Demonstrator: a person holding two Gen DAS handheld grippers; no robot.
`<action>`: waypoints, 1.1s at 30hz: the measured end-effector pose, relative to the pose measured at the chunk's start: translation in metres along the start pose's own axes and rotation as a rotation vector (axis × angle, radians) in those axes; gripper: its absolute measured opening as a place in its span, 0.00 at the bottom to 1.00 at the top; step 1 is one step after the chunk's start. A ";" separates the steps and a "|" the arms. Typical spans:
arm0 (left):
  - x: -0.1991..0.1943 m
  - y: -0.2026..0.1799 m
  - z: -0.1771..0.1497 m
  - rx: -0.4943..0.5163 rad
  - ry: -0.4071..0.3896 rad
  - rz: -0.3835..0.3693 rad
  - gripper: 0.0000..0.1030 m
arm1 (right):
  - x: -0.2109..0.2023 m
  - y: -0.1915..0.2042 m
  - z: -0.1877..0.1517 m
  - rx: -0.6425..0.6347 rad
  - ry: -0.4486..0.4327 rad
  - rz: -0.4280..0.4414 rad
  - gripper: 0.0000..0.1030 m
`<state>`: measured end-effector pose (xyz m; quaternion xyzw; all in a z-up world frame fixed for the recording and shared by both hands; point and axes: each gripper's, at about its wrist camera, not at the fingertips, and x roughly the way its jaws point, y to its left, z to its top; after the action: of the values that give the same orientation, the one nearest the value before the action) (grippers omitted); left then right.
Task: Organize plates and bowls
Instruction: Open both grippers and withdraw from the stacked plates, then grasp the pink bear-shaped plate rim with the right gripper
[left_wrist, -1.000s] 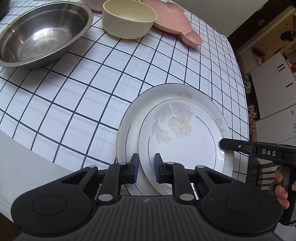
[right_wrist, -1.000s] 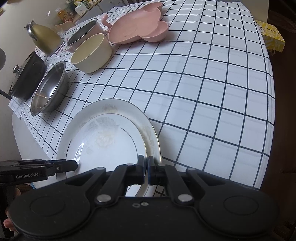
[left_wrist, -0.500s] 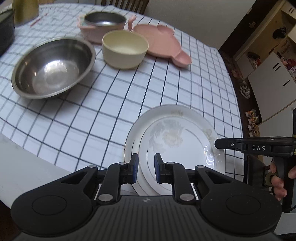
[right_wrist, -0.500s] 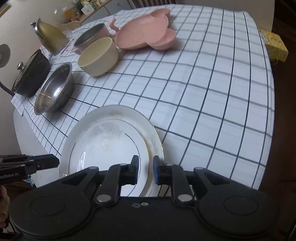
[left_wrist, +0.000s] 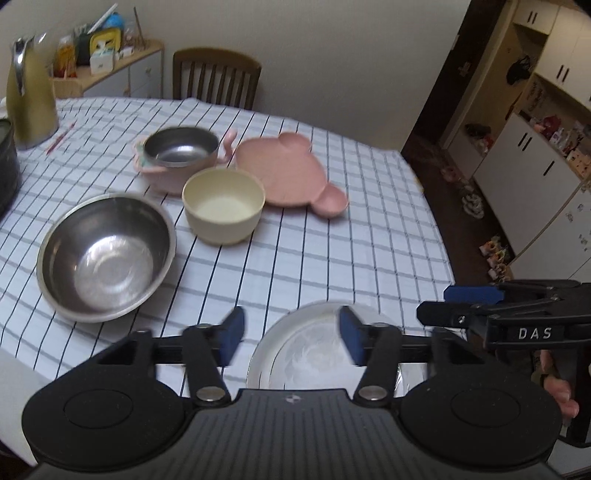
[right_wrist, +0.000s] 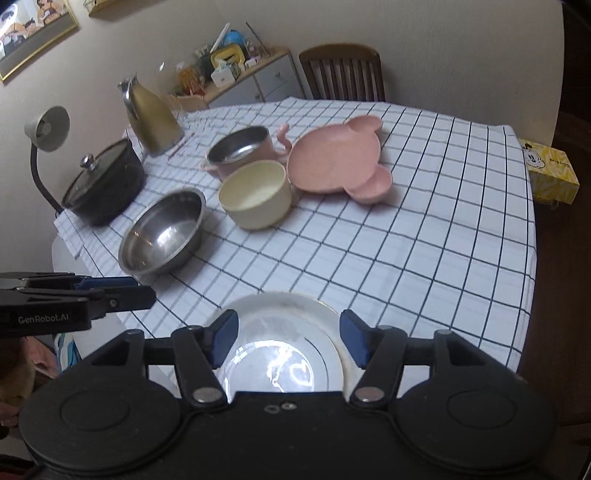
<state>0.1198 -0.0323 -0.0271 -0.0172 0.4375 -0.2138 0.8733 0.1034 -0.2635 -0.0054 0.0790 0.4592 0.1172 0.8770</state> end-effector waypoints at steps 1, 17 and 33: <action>-0.001 0.000 0.005 0.015 -0.014 -0.002 0.63 | -0.001 0.003 0.003 0.006 -0.011 -0.004 0.62; 0.033 0.041 0.102 0.195 -0.057 -0.099 0.73 | 0.029 0.042 0.057 0.181 -0.110 -0.202 0.93; 0.154 0.072 0.237 0.434 0.024 -0.182 0.74 | 0.122 0.037 0.130 0.368 -0.039 -0.433 0.92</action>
<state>0.4092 -0.0639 -0.0131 0.1342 0.3883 -0.3811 0.8283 0.2727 -0.1983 -0.0185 0.1393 0.4621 -0.1596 0.8611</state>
